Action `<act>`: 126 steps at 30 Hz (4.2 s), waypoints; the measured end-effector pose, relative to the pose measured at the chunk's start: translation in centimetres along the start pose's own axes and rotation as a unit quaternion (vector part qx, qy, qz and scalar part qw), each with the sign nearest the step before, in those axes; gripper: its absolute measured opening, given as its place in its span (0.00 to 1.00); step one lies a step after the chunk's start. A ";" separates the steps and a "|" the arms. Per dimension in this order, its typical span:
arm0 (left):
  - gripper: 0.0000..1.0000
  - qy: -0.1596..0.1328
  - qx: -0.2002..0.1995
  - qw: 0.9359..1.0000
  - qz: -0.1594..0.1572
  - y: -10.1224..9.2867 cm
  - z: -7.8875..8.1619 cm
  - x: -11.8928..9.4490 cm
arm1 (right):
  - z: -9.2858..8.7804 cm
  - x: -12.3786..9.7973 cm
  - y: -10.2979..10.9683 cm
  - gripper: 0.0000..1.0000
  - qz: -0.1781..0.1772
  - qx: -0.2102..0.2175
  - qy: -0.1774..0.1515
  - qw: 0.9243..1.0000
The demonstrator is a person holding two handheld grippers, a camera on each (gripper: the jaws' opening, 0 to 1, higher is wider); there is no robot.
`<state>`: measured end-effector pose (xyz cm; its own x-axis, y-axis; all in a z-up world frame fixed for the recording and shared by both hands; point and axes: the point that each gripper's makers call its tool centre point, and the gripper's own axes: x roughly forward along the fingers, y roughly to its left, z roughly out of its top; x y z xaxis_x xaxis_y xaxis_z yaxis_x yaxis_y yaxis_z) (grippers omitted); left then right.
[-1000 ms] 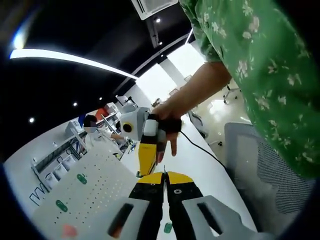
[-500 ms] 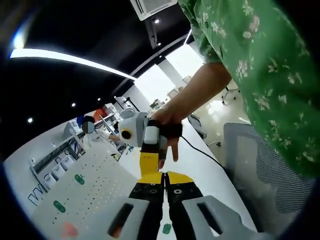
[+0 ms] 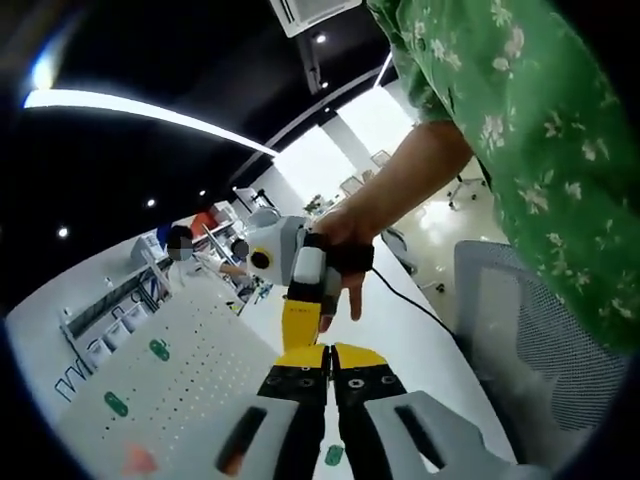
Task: Insert the hook assembly into the mounting plate slot until the hook locks in place.
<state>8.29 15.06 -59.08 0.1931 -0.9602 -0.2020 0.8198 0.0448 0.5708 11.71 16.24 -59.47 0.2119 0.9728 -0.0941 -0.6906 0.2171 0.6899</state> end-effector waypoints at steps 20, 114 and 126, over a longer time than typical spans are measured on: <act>0.03 -0.010 -0.107 0.994 0.037 2.4 -1.2 -0.2 | 2.0 0.2 -2.0 0.00 -0.043 -0.032 -0.043 0.998; 0.01 -0.091 -0.611 0.771 0.151 7.1 -5.1 -2.1 | 2.7 0.7 -0.3 0.02 -0.127 -0.314 -0.014 0.941; 0.01 -0.025 -0.381 0.874 0.302 9.0 -6.0 -3.1 | 3.1 -0.1 -1.7 0.07 -0.158 -0.241 -0.027 0.957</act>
<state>18.31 20.06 -58.05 0.7060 -0.7082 -0.0001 0.7015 0.6993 -0.1374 15.02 15.47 -58.43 0.4893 0.8497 -0.1961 -0.8222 0.5245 0.2211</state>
